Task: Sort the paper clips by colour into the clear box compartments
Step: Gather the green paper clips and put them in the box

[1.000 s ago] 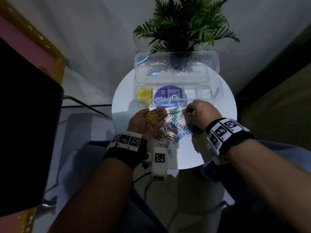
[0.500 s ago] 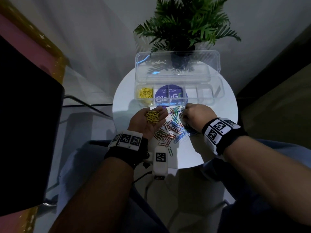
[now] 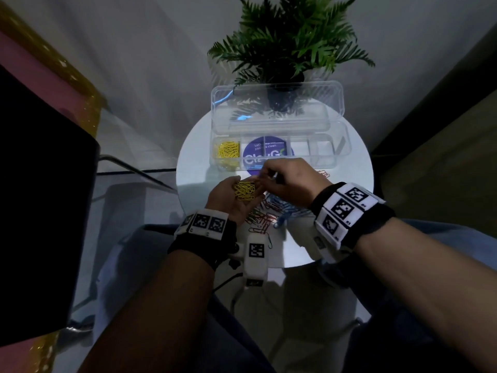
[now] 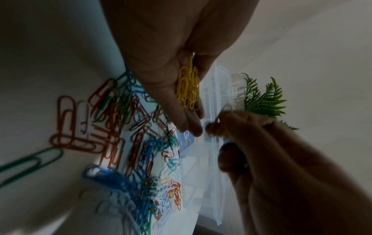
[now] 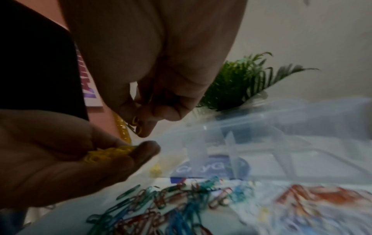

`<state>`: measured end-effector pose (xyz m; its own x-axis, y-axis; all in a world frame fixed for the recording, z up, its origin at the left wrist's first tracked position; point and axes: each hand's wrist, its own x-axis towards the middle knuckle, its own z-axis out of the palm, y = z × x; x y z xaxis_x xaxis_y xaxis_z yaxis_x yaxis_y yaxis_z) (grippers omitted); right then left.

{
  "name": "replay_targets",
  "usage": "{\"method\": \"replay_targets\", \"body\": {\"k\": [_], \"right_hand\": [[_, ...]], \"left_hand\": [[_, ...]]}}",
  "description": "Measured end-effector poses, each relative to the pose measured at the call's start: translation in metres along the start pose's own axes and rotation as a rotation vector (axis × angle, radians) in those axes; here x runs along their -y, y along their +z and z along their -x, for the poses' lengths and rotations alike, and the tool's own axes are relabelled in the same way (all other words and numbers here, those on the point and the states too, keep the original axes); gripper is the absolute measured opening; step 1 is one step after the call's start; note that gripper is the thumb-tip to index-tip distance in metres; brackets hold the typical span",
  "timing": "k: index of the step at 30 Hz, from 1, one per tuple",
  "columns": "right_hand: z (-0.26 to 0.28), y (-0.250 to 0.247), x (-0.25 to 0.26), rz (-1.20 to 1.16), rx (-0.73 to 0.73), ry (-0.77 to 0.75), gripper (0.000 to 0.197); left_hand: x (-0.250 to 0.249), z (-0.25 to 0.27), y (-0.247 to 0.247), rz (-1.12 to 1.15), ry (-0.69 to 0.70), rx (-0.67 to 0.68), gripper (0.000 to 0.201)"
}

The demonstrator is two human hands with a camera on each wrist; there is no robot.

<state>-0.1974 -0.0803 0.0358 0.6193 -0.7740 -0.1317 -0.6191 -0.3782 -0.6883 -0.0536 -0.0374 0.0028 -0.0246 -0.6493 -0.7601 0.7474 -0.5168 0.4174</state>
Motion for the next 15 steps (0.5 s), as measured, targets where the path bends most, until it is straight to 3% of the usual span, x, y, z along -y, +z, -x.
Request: {"method": "replay_targets", "body": {"k": [3, 9, 11, 15], "right_hand": [[-0.004, 0.002, 0.015, 0.112, 0.029, -0.130, 0.012], [-0.009, 0.016, 0.022, 0.256, 0.161, -0.024, 0.027], [-0.005, 0.015, 0.020, 0.231, 0.105, -0.057, 0.027], [0.003, 0.001, 0.005, 0.086, -0.141, -0.123, 0.015]], "left_hand": [[0.004, 0.003, 0.005, 0.040, -0.001, 0.026, 0.029], [0.009, 0.000, 0.007, -0.081, 0.051, -0.016, 0.027], [0.007, 0.000, 0.006, -0.041, 0.031, 0.015, 0.027], [0.001, 0.001, 0.007, 0.136, -0.004, 0.069, 0.031]]}}
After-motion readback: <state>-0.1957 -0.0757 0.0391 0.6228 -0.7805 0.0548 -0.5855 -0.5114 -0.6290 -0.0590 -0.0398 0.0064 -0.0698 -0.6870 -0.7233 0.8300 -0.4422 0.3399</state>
